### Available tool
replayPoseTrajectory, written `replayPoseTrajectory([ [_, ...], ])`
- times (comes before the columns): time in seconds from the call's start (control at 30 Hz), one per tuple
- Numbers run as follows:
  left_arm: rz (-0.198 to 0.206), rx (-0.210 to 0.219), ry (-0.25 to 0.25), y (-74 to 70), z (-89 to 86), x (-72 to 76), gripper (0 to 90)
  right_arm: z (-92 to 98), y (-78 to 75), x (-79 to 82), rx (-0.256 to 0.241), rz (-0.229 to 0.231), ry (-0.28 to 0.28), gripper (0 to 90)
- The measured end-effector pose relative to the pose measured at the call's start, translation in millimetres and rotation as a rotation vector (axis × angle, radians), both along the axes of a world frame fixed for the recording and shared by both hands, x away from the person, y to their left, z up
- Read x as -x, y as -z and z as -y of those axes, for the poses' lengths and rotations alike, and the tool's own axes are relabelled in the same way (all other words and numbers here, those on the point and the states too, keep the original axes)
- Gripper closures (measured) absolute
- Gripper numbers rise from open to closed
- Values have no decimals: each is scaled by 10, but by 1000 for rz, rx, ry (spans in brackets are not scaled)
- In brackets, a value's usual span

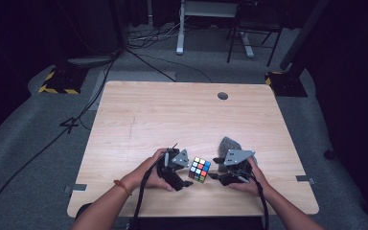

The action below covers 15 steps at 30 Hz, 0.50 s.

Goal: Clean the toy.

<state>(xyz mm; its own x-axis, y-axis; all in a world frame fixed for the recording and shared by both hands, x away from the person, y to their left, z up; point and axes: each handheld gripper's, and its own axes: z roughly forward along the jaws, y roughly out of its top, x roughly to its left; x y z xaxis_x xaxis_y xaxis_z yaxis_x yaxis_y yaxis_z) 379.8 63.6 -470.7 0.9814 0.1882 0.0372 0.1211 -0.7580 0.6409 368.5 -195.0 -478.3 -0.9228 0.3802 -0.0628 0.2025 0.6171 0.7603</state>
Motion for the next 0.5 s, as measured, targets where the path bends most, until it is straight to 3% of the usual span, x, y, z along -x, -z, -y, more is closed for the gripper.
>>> replayPoseTrajectory([
  [0.1,0,2,21,-21,118,-126,155,-11,9,-7,4,1,6,394],
  [0.27,33,-8,71,14,257,-163,157,-6,12,-24,1,0,10,400],
  [0.33,26,-20,92,44,312,-169,159,-2,17,-35,-1,-4,12,402],
  [0.4,-7,-19,120,72,339,-161,170,0,19,-47,-3,-3,11,400],
  [0.5,-12,-10,93,72,312,-157,217,-5,23,-48,-2,-4,7,399],
])
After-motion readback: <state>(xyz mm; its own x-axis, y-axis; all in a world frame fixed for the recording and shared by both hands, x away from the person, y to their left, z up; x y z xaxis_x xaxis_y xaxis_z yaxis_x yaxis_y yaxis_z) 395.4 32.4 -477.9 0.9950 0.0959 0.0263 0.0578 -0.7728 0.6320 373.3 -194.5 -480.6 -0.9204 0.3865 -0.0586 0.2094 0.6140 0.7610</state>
